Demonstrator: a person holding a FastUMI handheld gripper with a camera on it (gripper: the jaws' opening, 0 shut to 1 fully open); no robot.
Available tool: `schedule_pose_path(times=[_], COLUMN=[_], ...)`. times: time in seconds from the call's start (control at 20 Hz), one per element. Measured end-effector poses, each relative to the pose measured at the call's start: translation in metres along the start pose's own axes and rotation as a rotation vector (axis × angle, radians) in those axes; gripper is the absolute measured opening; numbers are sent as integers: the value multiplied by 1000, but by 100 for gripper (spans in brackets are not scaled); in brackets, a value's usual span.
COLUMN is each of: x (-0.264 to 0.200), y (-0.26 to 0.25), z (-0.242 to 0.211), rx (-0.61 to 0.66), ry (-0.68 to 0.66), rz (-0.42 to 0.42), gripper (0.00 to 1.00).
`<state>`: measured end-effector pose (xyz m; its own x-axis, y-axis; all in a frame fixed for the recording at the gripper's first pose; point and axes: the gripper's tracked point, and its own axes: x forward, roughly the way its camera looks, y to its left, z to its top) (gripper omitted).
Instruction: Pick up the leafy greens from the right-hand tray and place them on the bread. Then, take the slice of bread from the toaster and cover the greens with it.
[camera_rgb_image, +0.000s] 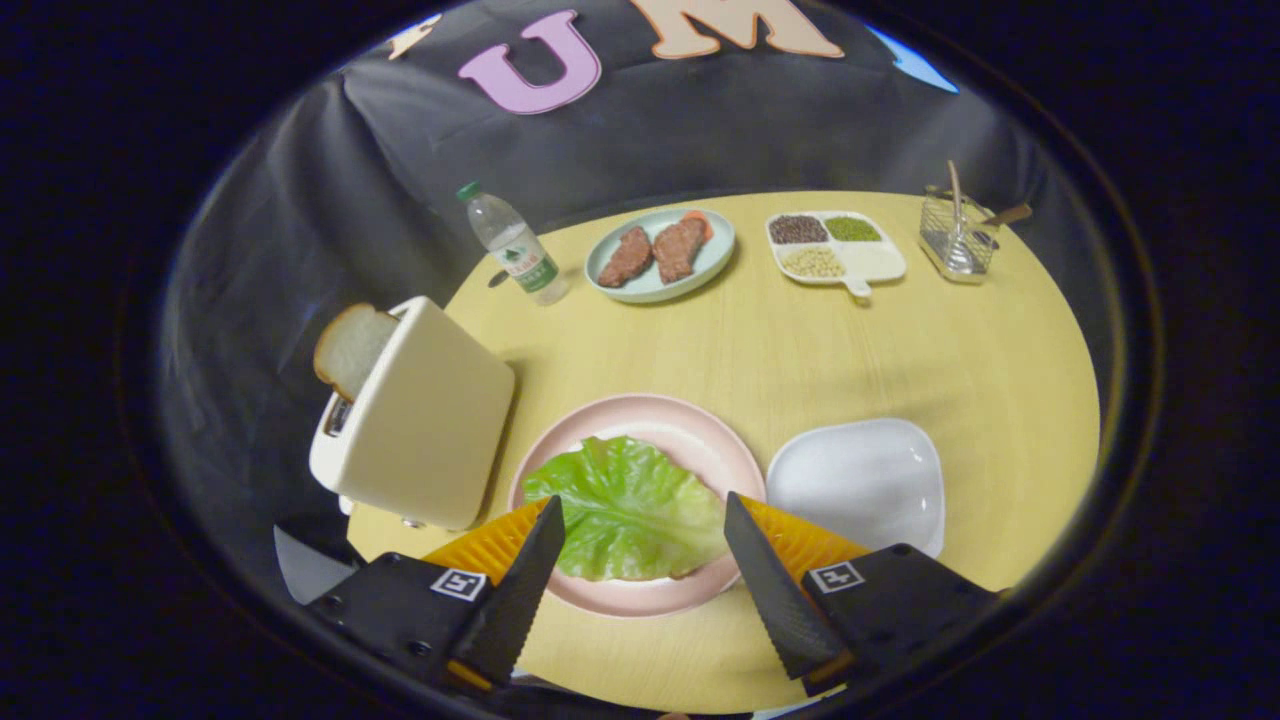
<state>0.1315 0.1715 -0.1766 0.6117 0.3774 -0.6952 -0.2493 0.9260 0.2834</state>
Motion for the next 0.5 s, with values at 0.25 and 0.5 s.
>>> schedule_pose_path(times=[0.25,0.5], x=[-33,-49], y=[62,141], z=[43,102], rx=[-74,-224], ry=[-4,-58], rz=[102,150], gripper=[100,100])
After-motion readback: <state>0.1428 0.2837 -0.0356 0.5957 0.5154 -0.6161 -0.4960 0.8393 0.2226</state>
